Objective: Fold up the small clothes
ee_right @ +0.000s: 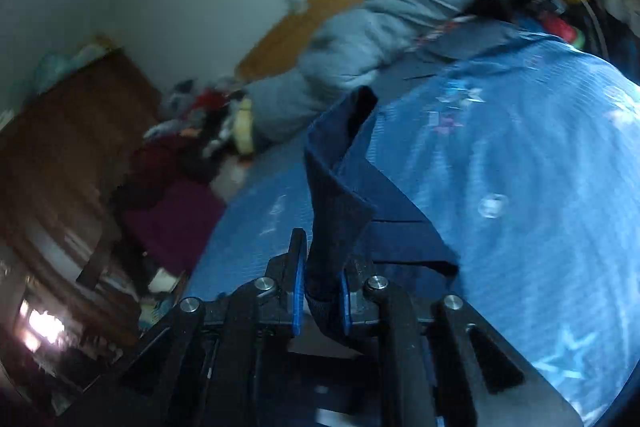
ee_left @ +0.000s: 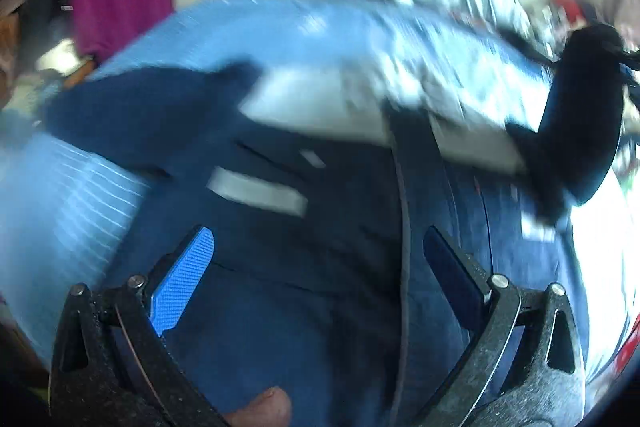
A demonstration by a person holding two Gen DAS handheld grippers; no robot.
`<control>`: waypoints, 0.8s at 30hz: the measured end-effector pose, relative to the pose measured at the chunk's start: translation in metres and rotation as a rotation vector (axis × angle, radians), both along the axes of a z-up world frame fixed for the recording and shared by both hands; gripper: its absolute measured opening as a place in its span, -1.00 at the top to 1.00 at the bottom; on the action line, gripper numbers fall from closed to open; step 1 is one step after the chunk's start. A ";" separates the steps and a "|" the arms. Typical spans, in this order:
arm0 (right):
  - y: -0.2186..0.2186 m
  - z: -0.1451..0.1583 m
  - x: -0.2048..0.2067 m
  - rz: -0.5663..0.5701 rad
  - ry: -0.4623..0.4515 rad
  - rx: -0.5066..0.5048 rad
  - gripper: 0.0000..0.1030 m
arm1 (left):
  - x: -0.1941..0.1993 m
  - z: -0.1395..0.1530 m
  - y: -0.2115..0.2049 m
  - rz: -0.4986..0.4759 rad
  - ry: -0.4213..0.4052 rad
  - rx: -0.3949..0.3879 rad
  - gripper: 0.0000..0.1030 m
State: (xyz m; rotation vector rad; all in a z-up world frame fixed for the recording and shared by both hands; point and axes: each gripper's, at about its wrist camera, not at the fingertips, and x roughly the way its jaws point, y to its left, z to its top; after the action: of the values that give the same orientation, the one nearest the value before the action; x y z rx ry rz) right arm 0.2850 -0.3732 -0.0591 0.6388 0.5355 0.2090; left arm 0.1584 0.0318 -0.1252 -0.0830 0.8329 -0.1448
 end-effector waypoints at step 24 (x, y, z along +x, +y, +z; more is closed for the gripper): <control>0.179 -0.168 0.014 0.228 0.380 -0.256 0.22 | 0.021 0.001 0.205 0.244 0.000 -0.187 -1.00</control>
State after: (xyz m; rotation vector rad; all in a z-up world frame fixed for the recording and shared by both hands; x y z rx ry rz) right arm 0.2991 -0.1947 -0.2270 0.3661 0.9863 0.2301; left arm 0.1793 0.2371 -0.1245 -0.3589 0.8014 0.0074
